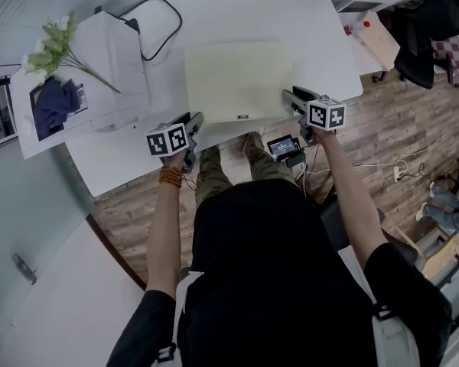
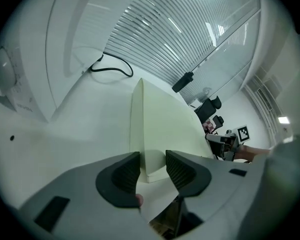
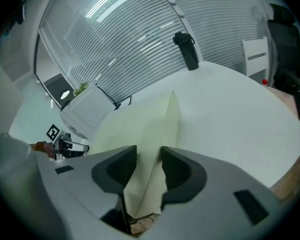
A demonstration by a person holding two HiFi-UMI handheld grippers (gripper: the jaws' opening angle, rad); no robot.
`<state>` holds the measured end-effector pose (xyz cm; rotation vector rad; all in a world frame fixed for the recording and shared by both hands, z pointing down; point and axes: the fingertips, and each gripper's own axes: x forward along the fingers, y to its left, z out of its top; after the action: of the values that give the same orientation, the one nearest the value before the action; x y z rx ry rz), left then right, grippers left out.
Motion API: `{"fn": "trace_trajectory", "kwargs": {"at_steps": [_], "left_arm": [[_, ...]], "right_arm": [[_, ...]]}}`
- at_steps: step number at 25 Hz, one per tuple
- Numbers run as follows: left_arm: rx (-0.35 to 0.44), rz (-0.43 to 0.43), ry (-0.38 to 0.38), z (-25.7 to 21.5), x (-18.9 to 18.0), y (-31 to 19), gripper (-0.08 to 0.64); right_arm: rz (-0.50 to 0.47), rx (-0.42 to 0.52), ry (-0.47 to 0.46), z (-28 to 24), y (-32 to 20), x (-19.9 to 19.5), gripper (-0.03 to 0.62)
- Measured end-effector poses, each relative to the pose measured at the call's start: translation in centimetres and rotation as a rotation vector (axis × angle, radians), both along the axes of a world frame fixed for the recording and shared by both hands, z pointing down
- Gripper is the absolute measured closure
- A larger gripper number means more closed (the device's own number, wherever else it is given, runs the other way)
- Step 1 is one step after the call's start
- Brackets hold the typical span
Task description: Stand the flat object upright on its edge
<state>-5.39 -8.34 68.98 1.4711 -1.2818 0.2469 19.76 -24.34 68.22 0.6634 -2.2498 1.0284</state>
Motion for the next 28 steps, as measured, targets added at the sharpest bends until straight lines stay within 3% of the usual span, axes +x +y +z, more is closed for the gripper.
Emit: {"fn": "trace_trajectory", "kwargs": {"at_steps": [28], "left_arm": [[-0.026, 0.013, 0.154, 0.0, 2.4, 1.3, 0.396]], "right_arm": [[-0.058, 0.157, 0.106, -5.6, -0.9, -0.5, 0.454]]}}
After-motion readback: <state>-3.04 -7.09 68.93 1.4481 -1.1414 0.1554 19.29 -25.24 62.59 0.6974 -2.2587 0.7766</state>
